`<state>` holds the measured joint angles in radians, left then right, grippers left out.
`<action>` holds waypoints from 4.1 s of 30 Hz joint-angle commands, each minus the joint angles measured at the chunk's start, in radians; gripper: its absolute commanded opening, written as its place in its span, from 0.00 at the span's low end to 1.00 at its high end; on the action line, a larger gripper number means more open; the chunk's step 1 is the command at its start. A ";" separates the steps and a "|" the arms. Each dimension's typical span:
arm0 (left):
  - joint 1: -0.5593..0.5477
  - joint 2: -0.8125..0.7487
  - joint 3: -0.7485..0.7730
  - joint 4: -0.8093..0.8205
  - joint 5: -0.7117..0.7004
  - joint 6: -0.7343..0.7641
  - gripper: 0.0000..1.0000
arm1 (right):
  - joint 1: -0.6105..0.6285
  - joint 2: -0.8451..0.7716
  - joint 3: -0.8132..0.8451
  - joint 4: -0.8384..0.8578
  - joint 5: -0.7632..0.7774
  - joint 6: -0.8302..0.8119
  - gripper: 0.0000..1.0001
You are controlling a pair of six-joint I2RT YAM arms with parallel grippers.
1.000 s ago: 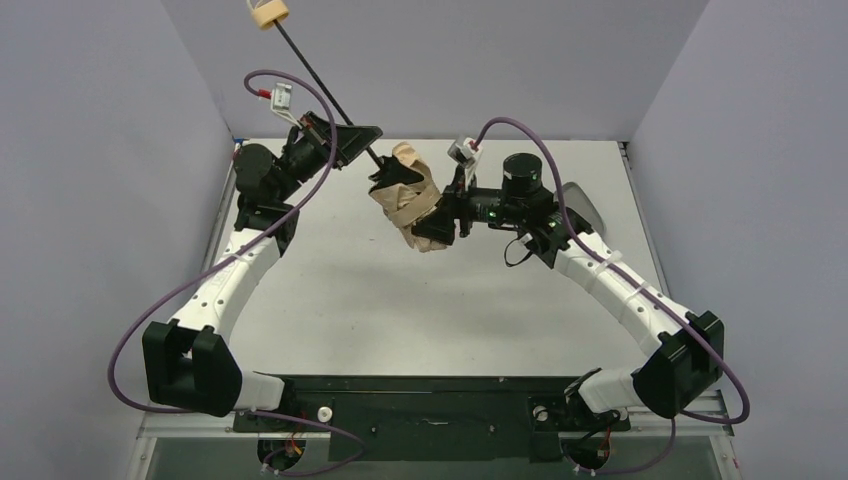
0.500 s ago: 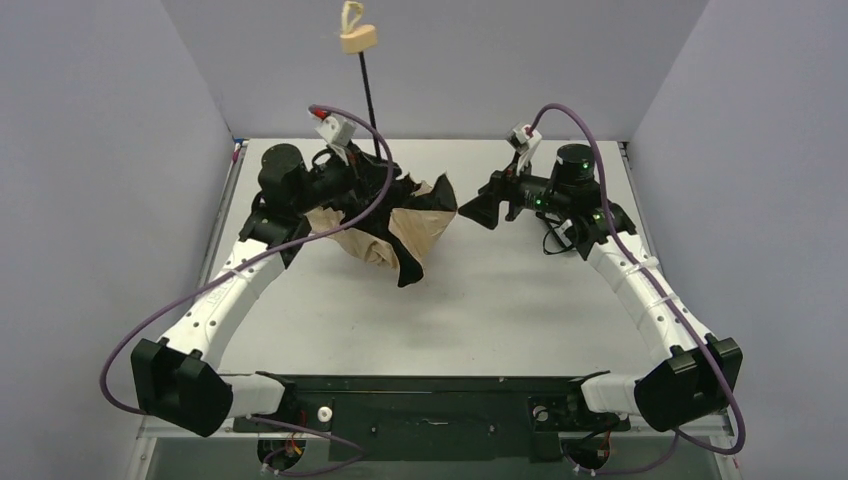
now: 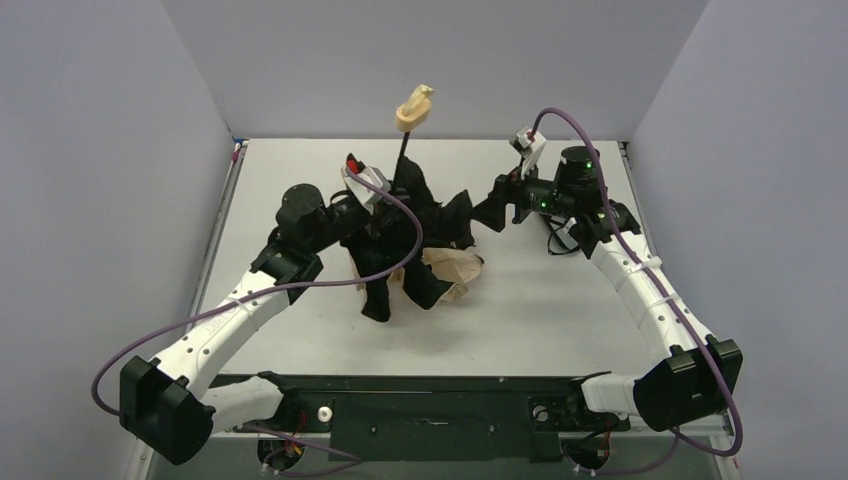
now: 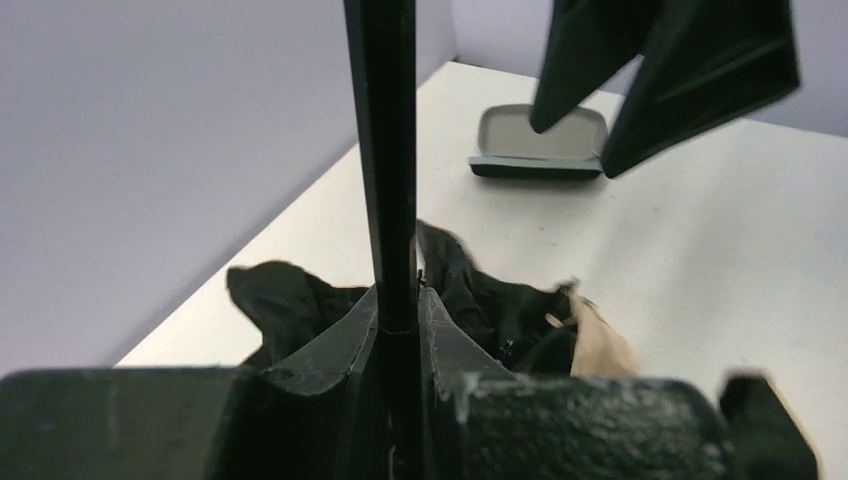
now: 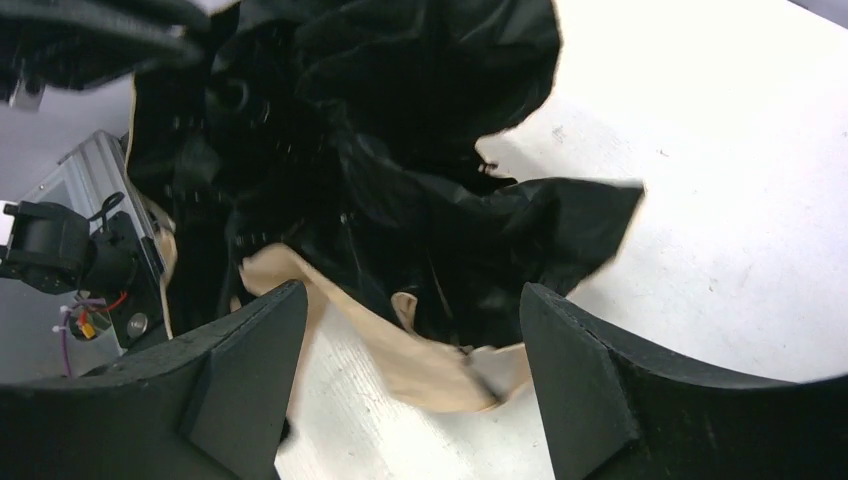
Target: Open the umbrella
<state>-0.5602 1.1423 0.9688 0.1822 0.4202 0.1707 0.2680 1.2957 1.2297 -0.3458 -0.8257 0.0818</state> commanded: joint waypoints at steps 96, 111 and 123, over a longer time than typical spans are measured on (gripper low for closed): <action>0.175 0.150 0.254 0.347 0.054 -0.638 0.00 | 0.474 0.074 -0.174 -0.276 0.195 -0.835 0.78; 0.075 0.079 0.168 0.285 0.189 -0.399 0.00 | 0.308 -0.114 -0.105 0.284 0.150 -0.205 0.62; 0.017 0.107 0.215 0.273 0.167 -0.417 0.00 | 0.369 0.042 -0.018 0.609 0.262 0.012 0.58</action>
<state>-0.5293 1.2533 1.1011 0.3763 0.5934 -0.2470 0.6151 1.3037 1.1675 0.1146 -0.5808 0.0250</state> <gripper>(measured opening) 0.088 0.581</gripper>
